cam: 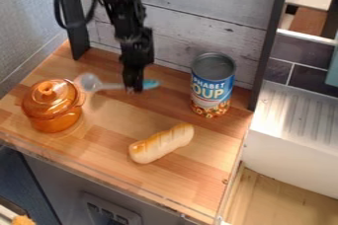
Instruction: Pushed the bread to the pot using the blue ladle
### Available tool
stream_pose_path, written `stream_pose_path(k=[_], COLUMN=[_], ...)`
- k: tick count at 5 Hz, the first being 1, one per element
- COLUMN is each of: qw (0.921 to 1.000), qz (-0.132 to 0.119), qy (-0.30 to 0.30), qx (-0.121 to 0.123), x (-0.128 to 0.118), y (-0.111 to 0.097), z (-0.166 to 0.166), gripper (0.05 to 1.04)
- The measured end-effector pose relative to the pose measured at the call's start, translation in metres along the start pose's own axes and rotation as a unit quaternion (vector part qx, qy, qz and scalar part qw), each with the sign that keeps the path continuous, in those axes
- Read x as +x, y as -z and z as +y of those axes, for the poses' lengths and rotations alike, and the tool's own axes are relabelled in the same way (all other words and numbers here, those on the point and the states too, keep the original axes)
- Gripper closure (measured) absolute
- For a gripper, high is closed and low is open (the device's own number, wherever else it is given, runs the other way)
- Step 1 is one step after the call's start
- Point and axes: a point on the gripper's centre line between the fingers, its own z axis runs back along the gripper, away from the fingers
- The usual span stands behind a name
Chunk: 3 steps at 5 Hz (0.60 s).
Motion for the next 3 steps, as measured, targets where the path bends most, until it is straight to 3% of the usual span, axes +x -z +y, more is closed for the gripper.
stream_pose_path(k=[1,2,3], qw=[0.9982,0.9951,0.9891], qz=[-0.049,-0.078,-0.111], qy=[0.031,0.058,0.096], qx=[0.015,0.015,-0.007], x=[0.013,0.020,0.027], y=[-0.032,-0.053,-0.063], z=[-0.012,-0.025,-0.046], gripper=[0.768,0.768,0.768])
